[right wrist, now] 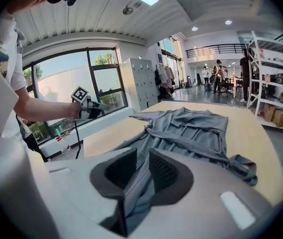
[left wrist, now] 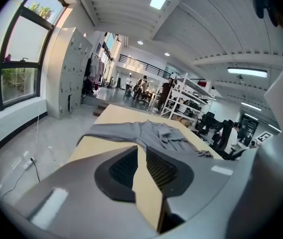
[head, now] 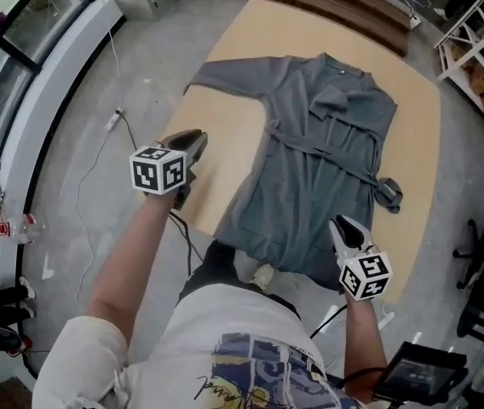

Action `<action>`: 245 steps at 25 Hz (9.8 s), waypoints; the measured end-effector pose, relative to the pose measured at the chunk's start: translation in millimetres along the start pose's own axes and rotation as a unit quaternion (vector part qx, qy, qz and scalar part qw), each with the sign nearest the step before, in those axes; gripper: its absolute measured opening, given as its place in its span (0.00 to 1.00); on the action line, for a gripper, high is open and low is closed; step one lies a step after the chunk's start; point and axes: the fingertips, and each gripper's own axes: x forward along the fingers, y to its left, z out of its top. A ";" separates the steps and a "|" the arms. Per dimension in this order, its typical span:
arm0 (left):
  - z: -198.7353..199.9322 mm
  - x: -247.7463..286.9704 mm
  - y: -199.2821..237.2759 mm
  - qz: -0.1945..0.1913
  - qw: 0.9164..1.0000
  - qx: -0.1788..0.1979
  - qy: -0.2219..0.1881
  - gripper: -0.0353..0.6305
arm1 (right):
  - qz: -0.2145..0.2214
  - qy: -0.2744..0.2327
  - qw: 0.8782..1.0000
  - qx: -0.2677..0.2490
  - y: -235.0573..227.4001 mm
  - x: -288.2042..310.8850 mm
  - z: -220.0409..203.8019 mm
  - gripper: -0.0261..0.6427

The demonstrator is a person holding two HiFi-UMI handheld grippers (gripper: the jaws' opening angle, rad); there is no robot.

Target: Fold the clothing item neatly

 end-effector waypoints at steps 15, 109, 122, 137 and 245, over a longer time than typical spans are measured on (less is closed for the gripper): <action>5.3 130.5 210.7 0.035 0.994 -0.039 0.094 0.24 | 0.002 0.047 0.999 0.014 19.9 121.9 45.1 0.14; 114.1 288.6 -142.7 -0.095 0.985 0.147 -0.003 0.08 | -0.016 0.058 0.992 0.110 -108.2 16.2 -63.4 0.14; 98.5 311.8 -223.7 -0.120 0.980 0.161 -0.012 0.08 | -0.018 0.050 0.991 0.126 -113.6 1.6 -80.8 0.14; 44.7 364.8 -275.5 -0.086 0.959 0.262 0.061 0.09 | -0.026 0.044 0.988 0.148 -138.4 -19.8 -97.2 0.14; -368.7 -47.4 -94.9 -0.095 0.967 0.059 0.230 0.50 | -0.085 0.079 0.975 0.191 0.1 -85.4 -358.9 0.42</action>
